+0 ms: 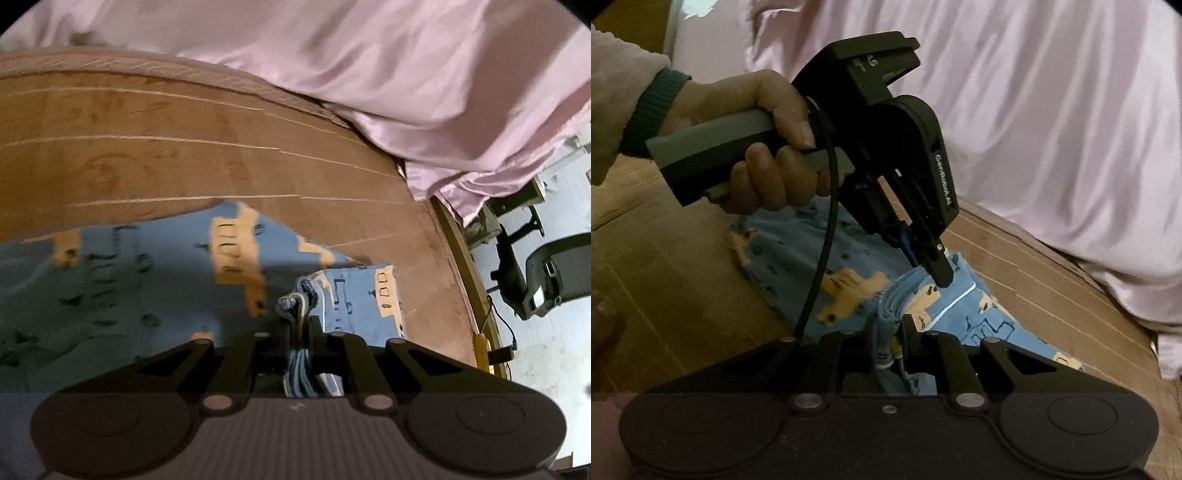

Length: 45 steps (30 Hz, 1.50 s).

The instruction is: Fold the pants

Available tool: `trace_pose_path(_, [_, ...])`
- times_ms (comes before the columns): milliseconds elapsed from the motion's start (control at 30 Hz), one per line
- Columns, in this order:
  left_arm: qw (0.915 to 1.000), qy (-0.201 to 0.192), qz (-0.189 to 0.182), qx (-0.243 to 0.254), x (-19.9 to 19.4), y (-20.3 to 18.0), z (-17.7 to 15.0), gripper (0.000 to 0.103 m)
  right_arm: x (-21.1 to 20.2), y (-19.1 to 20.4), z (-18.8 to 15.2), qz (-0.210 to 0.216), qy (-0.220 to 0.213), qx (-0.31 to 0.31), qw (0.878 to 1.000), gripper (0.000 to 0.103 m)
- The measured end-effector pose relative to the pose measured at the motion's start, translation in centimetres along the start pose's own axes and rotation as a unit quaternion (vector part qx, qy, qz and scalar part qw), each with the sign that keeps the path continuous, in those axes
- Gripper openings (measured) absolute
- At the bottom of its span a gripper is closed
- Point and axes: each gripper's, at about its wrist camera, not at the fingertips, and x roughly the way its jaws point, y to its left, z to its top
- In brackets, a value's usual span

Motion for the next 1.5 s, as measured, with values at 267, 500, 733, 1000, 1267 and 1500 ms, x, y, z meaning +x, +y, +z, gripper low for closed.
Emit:
trace_pose_path(267, [0.9988,0.003,0.049,0.006,0.3,1.6,-1.0,0.027,2.6,1.2,-0.1,0.033,0.028,0.0,0.999,0.015])
trace_pose_path(500, [0.9889,-0.054,0.116,0.075,-2.4,-0.8,-3.2,0.068,0.8,0.0,-0.8,0.046,0.004,0.018,0.999,0.061])
trace_pose_path(733, [0.978,-0.086,0.151,0.115,-3.6,-2.3,-7.2,0.072,-0.5,-2.9,-2.6,-0.043,0.022,0.039,0.998,0.084])
trace_pose_path(1000, [0.9571,-0.081,0.223,0.167,-1.9,-3.0,-9.8,0.077,2.1,-4.7,-4.1,-0.096,0.074,0.048,0.992,0.09])
trace_pose_path(1267, [0.9576,-0.159,0.218,0.101,-8.5,-0.5,-11.0,0.092,1.2,-3.6,-4.3,-0.103,-0.001,0.045,0.994,0.102])
trace_pose_path(1500, [0.9323,-0.25,0.261,0.023,-13.3,3.3,-13.0,0.09,4.0,-1.9,-2.1,-0.079,-0.011,0.025,0.996,0.102])
